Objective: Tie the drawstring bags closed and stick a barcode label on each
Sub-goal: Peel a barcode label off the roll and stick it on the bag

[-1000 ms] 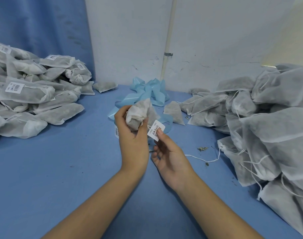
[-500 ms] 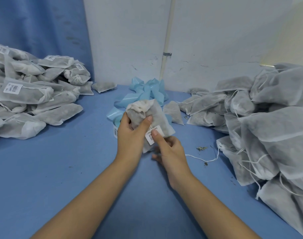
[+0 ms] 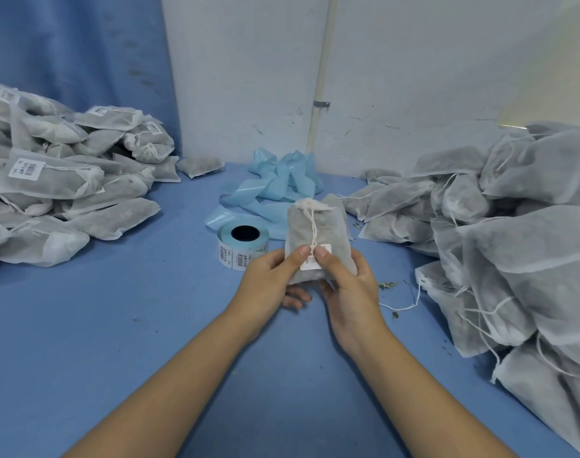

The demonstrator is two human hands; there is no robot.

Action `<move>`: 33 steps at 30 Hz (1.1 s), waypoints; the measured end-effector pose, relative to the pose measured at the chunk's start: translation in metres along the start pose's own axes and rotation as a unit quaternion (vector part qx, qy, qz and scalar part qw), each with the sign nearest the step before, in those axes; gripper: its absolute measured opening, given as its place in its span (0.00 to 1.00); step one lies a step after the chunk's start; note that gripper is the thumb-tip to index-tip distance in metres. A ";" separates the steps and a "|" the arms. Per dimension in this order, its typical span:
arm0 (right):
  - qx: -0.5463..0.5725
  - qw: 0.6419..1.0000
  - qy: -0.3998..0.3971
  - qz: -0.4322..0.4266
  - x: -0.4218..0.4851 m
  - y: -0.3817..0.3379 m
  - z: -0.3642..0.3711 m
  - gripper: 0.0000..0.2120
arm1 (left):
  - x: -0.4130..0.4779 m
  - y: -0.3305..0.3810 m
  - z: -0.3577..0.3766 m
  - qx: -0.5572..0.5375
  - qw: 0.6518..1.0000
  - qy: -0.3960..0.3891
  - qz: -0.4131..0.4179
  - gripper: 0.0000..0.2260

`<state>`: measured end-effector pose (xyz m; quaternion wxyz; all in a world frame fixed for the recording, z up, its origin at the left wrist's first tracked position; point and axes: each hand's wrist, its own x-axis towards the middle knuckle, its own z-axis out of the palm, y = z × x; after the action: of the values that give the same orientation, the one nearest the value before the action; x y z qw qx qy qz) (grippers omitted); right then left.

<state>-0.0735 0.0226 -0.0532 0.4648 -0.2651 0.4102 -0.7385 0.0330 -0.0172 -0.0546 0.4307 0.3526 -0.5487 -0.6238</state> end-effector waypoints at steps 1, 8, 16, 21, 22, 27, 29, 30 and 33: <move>-0.004 1.000 -0.003 0.003 0.000 0.001 0.000 0.16 | 0.000 -0.001 0.000 -0.003 1.000 -0.001 0.005 0.11; 0.006 1.000 -0.003 0.000 0.000 0.001 0.001 0.08 | 0.001 -0.002 -0.004 -0.057 0.997 -0.045 0.012 0.11; -0.035 0.999 0.013 0.015 0.004 0.003 -0.002 0.09 | 0.003 0.013 -0.014 -0.069 0.997 -0.023 0.007 0.11; -0.053 0.998 0.011 0.035 0.006 0.006 -0.004 0.04 | 0.015 0.031 -0.028 -0.360 0.927 0.047 0.093 0.34; -0.057 0.998 0.011 0.034 0.006 0.006 -0.004 0.03 | 0.014 0.032 -0.030 -0.357 0.928 0.042 0.094 0.36; -0.046 0.998 0.019 0.038 0.008 0.007 -0.007 0.05 | 0.007 0.024 -0.019 -0.237 0.969 0.006 0.065 0.27; -0.042 0.998 0.018 0.034 0.011 0.006 -0.009 0.06 | 0.005 0.023 -0.013 -0.143 0.987 -0.014 0.069 0.20; -0.047 0.998 0.022 0.028 0.012 0.004 -0.010 0.07 | 0.004 0.022 -0.009 -0.080 0.994 -0.023 0.077 0.16; -0.103 0.994 0.032 -0.014 0.018 -0.001 -0.015 0.07 | 0.001 0.020 0.007 0.085 0.988 -0.020 0.126 0.12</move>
<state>-0.0939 0.0120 -0.0599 0.4116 -0.2933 0.4946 -0.7071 0.0291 -0.0156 -0.0338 0.4634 0.3037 -0.6482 -0.5224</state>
